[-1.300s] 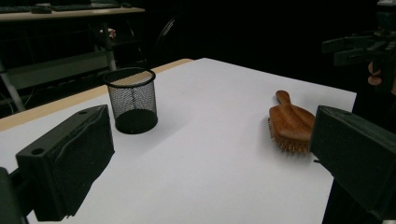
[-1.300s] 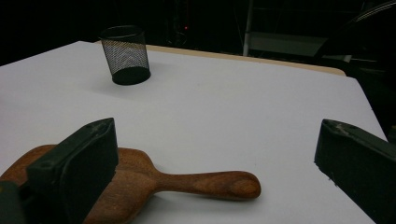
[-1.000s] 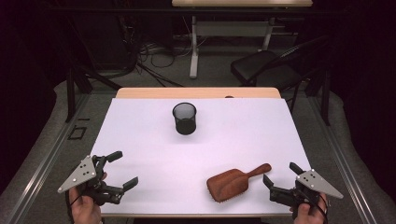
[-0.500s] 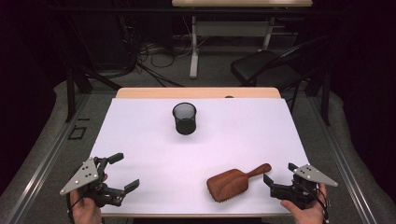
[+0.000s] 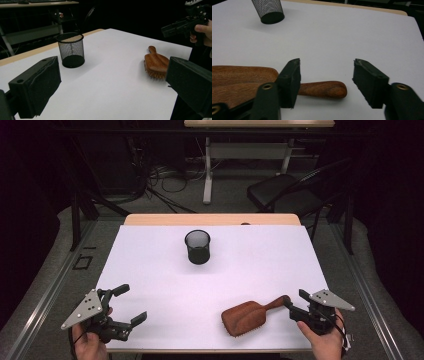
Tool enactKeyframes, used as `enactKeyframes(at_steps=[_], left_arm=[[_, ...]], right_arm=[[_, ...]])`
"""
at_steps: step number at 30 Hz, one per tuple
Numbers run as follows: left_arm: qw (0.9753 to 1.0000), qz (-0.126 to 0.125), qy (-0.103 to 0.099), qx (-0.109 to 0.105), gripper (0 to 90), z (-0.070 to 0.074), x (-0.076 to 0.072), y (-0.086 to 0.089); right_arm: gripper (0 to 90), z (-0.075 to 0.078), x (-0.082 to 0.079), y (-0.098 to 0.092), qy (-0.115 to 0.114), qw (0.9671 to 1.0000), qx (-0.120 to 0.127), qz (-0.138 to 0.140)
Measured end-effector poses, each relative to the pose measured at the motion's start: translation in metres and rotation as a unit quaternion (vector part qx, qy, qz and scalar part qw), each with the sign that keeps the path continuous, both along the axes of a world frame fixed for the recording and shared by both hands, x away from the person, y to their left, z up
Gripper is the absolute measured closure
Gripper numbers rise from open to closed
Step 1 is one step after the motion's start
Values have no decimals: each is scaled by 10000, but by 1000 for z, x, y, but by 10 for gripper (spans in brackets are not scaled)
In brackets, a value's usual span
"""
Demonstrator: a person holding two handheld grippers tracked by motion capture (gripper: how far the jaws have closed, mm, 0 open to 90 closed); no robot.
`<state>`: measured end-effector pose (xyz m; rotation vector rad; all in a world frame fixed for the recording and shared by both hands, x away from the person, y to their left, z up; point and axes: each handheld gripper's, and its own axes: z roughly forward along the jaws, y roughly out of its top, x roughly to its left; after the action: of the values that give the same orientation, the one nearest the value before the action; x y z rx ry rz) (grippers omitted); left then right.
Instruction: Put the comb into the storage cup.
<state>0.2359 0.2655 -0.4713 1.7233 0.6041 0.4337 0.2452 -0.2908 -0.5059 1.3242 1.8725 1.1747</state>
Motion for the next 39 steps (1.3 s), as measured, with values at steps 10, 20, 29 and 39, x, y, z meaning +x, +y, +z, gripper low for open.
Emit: enactKeyframes(at_steps=[10,20,29,39], left_arm=[[10000,27,25,-13,2,0,0,0],[10000,16,18,-17,2,0,0,1],[10000,33,40,8,2,0,1,3],[10000,20,35,12,2,-1,1,2]], right_arm=[[471,1,20,4,311,9992,-132,197],[702,-1,39,17,690,9963,-373,361],[900,-14,54,30,988,9916,-627,543],[900,-31,63,31,1291,9881,-674,490]])
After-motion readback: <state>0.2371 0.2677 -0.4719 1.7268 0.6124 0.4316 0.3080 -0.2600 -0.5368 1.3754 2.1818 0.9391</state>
